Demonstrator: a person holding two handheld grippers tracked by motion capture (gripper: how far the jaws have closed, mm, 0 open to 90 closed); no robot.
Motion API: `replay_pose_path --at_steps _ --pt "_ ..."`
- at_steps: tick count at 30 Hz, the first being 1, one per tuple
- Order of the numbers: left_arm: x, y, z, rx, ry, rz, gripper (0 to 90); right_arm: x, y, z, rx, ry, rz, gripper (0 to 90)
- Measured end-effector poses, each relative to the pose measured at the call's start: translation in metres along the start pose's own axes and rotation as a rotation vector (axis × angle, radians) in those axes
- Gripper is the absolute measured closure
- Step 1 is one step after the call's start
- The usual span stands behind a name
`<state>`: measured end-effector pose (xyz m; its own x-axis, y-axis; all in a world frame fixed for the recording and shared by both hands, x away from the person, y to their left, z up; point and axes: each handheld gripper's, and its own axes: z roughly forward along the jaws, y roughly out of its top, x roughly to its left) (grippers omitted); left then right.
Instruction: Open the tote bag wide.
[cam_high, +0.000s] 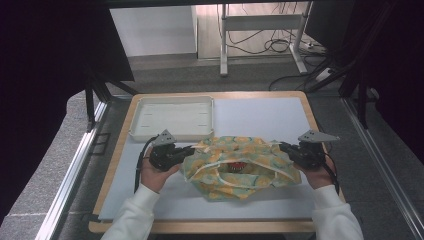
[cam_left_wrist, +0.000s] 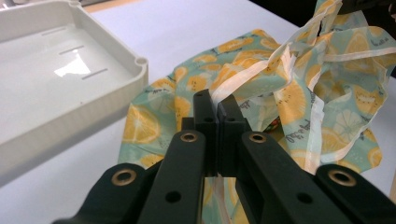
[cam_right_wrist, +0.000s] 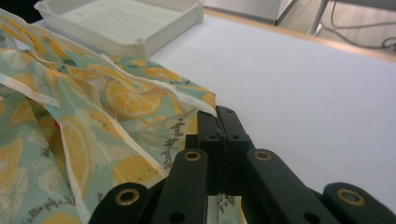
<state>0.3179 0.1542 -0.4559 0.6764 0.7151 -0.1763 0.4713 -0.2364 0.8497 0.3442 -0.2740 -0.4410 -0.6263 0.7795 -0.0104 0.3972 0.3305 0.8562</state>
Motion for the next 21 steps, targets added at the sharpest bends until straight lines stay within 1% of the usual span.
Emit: replay_pose_path --at_steps 4,7,9,12,15,17,18,20,21 --pt "0.002 0.006 -0.003 -0.021 0.008 -0.002 90.0 0.001 0.008 -0.002 -0.032 -0.007 -0.014 88.3" --pt "0.004 0.011 -0.003 -0.03 0.02 0.0 90.0 0.0 0.014 0.003 -0.039 -0.025 -0.017 88.3" --pt "0.009 0.013 -0.001 -0.036 0.026 -0.006 90.0 -0.002 0.016 0.008 -0.039 -0.034 -0.017 88.3" --pt "0.016 0.015 0.004 -0.039 0.036 -0.029 90.0 -0.005 0.018 0.018 -0.037 -0.038 -0.012 88.3" --pt "0.02 0.016 0.01 -0.035 0.059 -0.038 90.0 -0.008 0.018 0.03 -0.025 -0.06 -0.016 88.3" --pt "0.023 0.016 0.015 -0.031 0.069 -0.055 90.0 -0.01 0.018 0.038 -0.019 -0.075 -0.011 88.3" --pt "0.024 0.016 0.019 -0.026 0.077 -0.064 90.0 -0.012 0.018 0.042 -0.017 -0.08 -0.007 88.3" --pt "0.026 0.016 0.026 -0.009 0.091 -0.067 90.0 -0.015 0.017 0.05 -0.002 -0.095 0.0 88.3" --pt "0.027 0.015 0.03 0.0 0.1 -0.069 90.0 -0.019 0.015 0.056 0.016 -0.1 0.016 88.3"
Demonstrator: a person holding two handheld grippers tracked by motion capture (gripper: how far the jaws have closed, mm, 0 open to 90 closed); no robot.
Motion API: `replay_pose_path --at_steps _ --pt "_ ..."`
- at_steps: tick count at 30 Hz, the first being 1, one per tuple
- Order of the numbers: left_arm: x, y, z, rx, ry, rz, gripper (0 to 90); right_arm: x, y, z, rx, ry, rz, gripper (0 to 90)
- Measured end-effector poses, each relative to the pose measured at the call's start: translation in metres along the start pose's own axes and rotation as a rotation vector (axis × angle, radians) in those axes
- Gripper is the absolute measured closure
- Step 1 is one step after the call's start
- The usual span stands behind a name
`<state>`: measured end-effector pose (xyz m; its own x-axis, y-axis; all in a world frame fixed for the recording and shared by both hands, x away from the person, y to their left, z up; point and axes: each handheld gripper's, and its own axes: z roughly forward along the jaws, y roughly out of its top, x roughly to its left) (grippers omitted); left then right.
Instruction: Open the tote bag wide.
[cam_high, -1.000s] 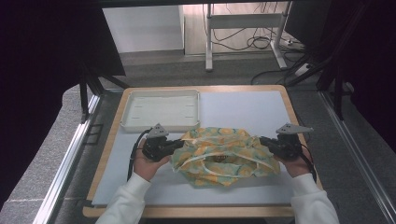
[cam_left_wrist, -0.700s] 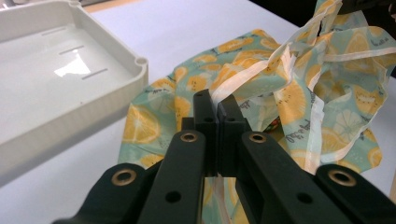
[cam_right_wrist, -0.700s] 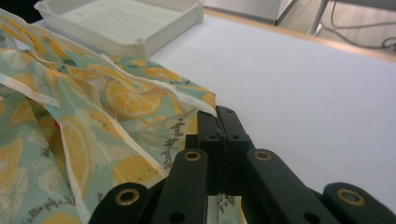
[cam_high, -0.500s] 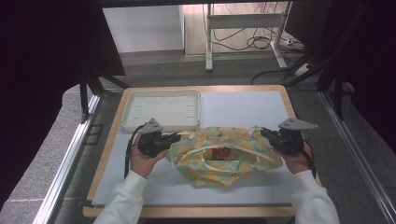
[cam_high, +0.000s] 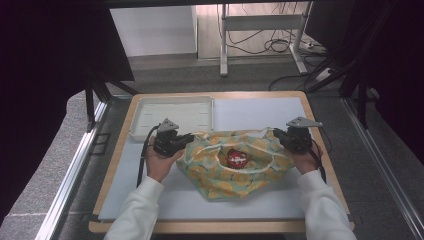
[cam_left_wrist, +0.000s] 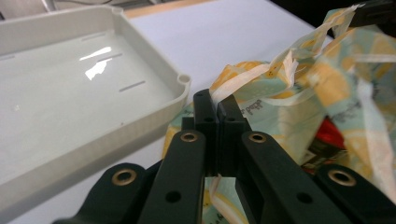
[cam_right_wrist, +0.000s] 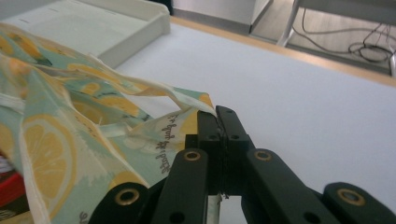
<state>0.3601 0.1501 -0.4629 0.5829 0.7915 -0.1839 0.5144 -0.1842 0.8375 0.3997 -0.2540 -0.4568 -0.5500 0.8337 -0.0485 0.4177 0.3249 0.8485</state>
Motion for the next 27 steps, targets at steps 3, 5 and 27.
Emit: replay_pose_path --at_steps 3,5,27 --pt "0.0 -0.004 0.012 0.039 0.02 0.01 90.0 -0.004 -0.004 0.009 0.032 -0.009 0.011 88.3" --pt "-0.001 -0.007 0.019 0.061 0.036 0.01 90.0 -0.006 -0.009 0.018 0.061 -0.012 0.017 88.3" --pt "0.0 -0.037 0.055 0.204 0.026 0.001 81.3 -0.015 -0.041 0.047 0.275 0.011 0.058 85.7"
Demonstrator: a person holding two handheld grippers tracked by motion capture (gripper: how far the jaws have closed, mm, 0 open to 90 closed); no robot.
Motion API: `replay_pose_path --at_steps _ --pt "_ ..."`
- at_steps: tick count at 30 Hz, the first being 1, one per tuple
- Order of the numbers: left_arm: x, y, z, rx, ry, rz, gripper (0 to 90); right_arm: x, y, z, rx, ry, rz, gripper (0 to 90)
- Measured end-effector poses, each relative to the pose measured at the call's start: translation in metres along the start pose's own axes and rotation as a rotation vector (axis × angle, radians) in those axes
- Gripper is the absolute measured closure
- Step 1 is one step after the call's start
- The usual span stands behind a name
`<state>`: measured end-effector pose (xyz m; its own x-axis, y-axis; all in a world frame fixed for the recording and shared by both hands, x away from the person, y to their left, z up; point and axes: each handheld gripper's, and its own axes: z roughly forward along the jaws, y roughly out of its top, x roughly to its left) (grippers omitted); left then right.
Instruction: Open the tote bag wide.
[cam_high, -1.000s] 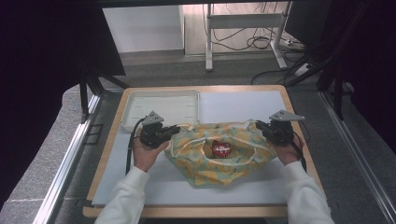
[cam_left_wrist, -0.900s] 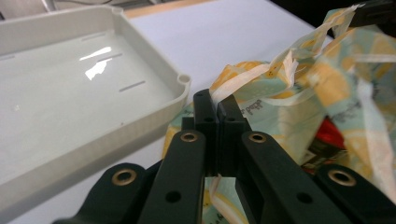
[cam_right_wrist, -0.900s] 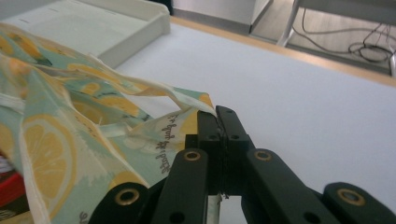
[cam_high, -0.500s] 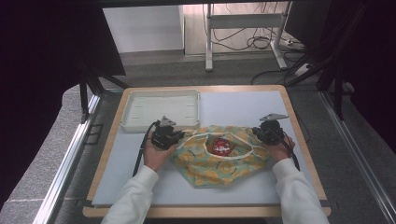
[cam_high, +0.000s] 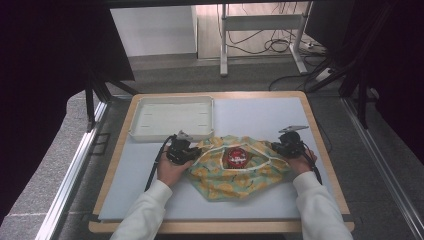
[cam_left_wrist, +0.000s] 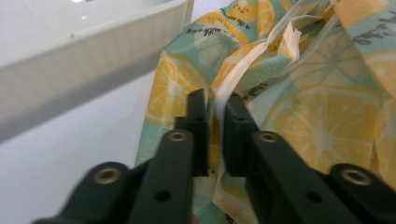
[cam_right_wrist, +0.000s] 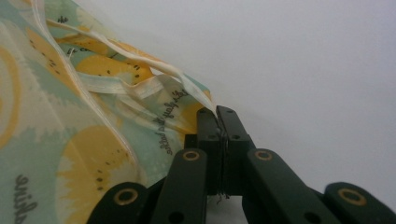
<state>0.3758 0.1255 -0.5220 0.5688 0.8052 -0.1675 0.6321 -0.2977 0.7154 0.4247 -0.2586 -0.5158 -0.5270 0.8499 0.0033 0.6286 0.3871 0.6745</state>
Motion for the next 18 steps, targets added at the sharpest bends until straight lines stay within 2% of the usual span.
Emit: replay_pose_path --at_steps 2,5,7,8,10,12,15,18 --pt "-0.001 0.001 -0.002 -0.013 -0.004 -0.001 77.2 0.0 0.001 -0.003 -0.015 -0.013 0.002 81.6" --pt "-0.003 0.004 -0.006 -0.032 -0.007 0.014 69.3 0.0 0.004 -0.009 -0.05 0.004 0.017 78.4" --pt "-0.004 0.007 -0.011 -0.065 0.005 0.012 56.9 0.0 0.006 -0.014 -0.069 0.01 0.018 73.7" --pt "-0.004 0.009 -0.015 -0.083 0.009 0.004 48.8 0.0 0.007 -0.016 -0.084 0.015 0.02 67.2" --pt "-0.003 0.013 -0.022 -0.107 0.012 -0.009 39.4 -0.001 0.009 -0.021 -0.109 0.011 0.03 56.4" --pt "-0.002 0.016 -0.029 -0.133 0.011 -0.019 31.2 -0.002 0.012 -0.029 -0.147 0.019 0.049 49.5" --pt "-0.002 0.02 -0.039 -0.168 -0.004 -0.022 26.4 -0.005 0.016 -0.041 -0.194 0.027 0.073 41.1" --pt "-0.003 0.024 -0.048 -0.197 -0.02 -0.019 25.2 -0.008 0.02 -0.055 -0.229 0.036 0.081 37.0"
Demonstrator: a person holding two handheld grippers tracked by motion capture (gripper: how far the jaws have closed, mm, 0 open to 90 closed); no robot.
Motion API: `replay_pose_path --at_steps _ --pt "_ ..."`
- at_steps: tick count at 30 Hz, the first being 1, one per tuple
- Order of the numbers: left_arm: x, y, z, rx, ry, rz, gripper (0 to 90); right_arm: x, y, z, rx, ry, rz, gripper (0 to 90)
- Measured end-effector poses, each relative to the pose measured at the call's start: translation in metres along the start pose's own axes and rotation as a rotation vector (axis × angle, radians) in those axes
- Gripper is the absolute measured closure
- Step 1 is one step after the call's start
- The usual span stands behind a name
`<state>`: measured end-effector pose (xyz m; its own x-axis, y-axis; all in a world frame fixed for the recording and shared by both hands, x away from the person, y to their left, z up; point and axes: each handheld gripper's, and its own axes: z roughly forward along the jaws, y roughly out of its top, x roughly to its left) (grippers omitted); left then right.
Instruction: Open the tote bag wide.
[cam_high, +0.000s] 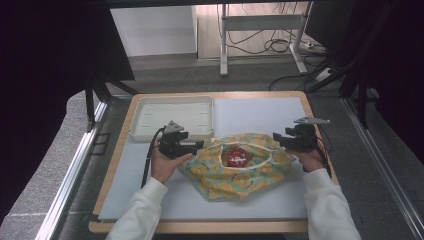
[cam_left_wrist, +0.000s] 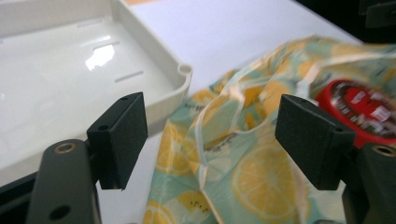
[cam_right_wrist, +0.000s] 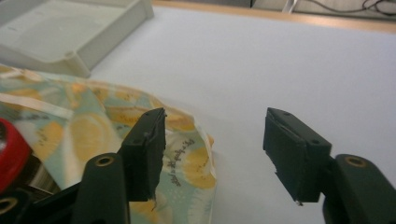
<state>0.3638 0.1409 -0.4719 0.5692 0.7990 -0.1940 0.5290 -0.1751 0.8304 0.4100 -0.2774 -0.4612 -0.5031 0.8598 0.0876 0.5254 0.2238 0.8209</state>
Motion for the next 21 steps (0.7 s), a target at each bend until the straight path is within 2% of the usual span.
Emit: replay_pose_path --at_steps 4,9,16,21 --pt "-0.003 0.003 -0.008 -0.015 -0.015 0.005 25.1 -0.001 0.005 -0.013 -0.023 0.004 0.004 35.9" --pt "-0.006 0.003 -0.012 0.003 -0.042 0.018 26.0 0.007 0.008 -0.025 -0.023 0.038 -0.019 35.3" --pt "-0.015 0.001 -0.012 0.038 -0.092 0.048 32.2 0.022 0.009 -0.026 0.001 0.068 -0.077 35.1" --pt "-0.023 -0.001 -0.004 0.072 -0.103 0.077 36.7 0.027 0.009 -0.024 0.011 0.072 -0.085 35.5"
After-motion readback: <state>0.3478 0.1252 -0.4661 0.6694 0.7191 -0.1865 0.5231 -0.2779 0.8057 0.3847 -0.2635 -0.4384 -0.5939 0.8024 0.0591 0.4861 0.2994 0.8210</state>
